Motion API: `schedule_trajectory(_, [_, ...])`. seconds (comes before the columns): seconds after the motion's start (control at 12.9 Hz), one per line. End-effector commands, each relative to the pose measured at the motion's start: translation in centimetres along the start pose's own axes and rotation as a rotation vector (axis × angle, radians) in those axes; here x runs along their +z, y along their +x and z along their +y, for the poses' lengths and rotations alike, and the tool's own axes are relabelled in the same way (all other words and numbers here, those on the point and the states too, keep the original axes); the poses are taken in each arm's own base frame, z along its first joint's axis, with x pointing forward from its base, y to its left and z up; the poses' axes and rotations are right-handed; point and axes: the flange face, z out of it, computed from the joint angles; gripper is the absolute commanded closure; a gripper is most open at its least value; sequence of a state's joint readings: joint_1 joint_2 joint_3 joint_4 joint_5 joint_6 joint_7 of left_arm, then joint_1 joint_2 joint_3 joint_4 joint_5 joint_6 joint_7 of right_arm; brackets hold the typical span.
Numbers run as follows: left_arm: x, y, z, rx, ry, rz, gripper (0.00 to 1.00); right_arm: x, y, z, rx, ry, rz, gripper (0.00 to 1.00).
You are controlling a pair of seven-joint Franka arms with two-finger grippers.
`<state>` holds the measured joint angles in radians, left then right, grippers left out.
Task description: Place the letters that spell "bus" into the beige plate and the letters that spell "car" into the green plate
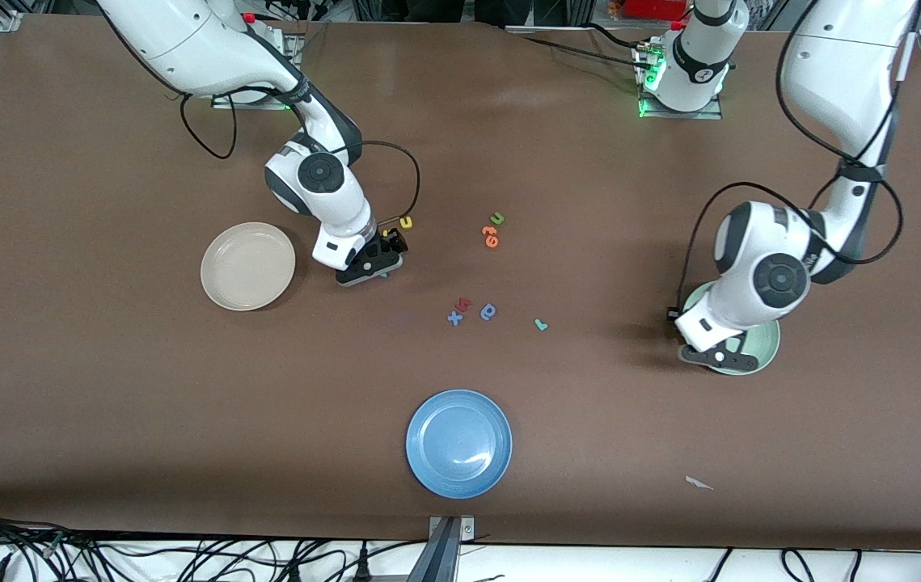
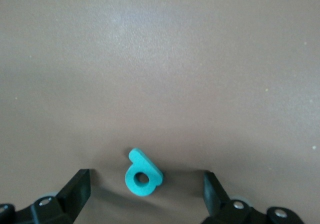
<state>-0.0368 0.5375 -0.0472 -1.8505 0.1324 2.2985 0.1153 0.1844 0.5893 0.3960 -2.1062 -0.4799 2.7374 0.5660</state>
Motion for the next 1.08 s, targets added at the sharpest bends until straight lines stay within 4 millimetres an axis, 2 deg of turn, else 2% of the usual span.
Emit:
schedule_trajectory(0.0, [-0.3,-1.1,-3.9,0.261,0.022,-0.018,0.27,1.0,0.7,0.1,-0.034,-0.006,0.016,0.00])
schedule_trajectory(0.08, [-0.3,-1.0,-3.9,0.333,0.020,-0.018,0.00,1.1,0.6,0.2,-0.043,-0.011,0.016,0.01])
schedule_trajectory(0.15, [-0.8,-0.7,-3.9,0.304,0.010,-0.004,0.00,1.2,0.5,0.2,-0.049,-0.013,0.015,0.03])
schedule_trajectory(0.23, [-1.0,-0.4,-2.7,0.202,-0.016,0.001,0.00,1.3,0.4,0.3,-0.052,-0.017,0.013,0.09])
schedule_trajectory(0.31, [-1.1,0.1,-0.8,0.072,-0.059,0.011,0.00,1.4,0.4,0.5,-0.049,-0.021,0.011,0.16])
schedule_trajectory(0.54, [-2.1,1.7,8.0,-0.273,-0.124,0.011,0.00,1.5,-0.1,0.3,-0.052,-0.023,0.005,0.23])
schedule_trajectory(0.77, [-2.8,3.2,17.2,-0.565,-0.193,-0.007,0.00,1.8,-0.9,0.3,-0.055,-0.028,-0.010,0.35])
schedule_trajectory(1.01, [-1.8,3.9,23.2,-0.764,-0.227,0.024,0.00,1.6,-0.9,0.3,-0.058,-0.030,-0.007,0.49])
